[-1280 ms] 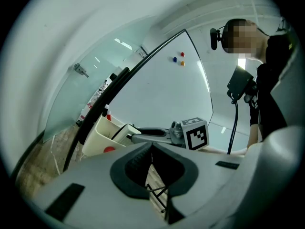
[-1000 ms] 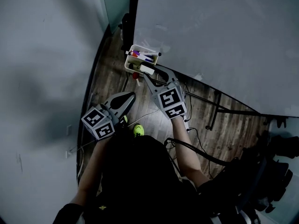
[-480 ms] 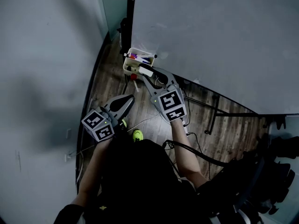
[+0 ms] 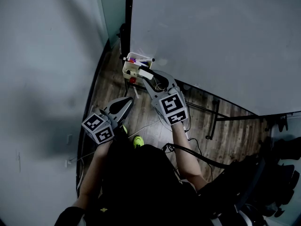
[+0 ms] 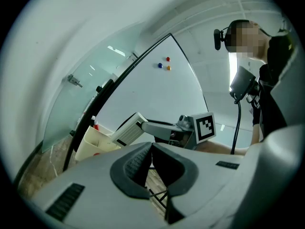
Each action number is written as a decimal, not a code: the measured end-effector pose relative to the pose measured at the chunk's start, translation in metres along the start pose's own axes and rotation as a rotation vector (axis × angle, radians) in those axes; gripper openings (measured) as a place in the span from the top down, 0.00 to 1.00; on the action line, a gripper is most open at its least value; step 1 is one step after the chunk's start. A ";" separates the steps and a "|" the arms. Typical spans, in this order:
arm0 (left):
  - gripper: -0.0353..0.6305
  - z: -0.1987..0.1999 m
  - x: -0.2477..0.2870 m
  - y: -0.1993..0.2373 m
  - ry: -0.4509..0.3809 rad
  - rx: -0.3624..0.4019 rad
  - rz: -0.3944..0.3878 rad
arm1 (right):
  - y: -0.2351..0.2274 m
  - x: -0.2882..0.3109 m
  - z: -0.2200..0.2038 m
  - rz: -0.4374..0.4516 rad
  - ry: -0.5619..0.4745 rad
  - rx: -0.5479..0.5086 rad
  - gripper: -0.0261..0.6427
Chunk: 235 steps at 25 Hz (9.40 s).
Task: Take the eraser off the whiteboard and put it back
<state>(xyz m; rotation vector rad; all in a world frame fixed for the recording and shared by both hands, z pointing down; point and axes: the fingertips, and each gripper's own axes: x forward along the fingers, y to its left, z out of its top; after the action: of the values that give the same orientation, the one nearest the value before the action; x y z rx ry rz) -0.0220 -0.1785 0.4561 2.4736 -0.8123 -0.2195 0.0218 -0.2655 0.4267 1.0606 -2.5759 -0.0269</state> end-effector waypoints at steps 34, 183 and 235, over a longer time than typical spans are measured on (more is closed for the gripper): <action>0.95 0.002 0.009 -0.023 0.004 0.091 0.030 | 0.008 -0.056 0.040 0.004 -0.084 -0.024 0.74; 0.95 0.000 -0.034 -0.021 -0.021 0.024 0.117 | 0.019 -0.016 -0.039 0.083 0.020 0.060 0.74; 0.95 -0.034 -0.196 -0.135 0.001 0.041 -0.049 | 0.215 -0.133 -0.011 -0.029 0.016 0.103 0.78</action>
<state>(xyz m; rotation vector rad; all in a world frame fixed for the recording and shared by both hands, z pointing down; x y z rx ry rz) -0.1009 0.0445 0.4123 2.5339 -0.7636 -0.2209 -0.0331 -0.0186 0.4275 1.1303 -2.5712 0.1081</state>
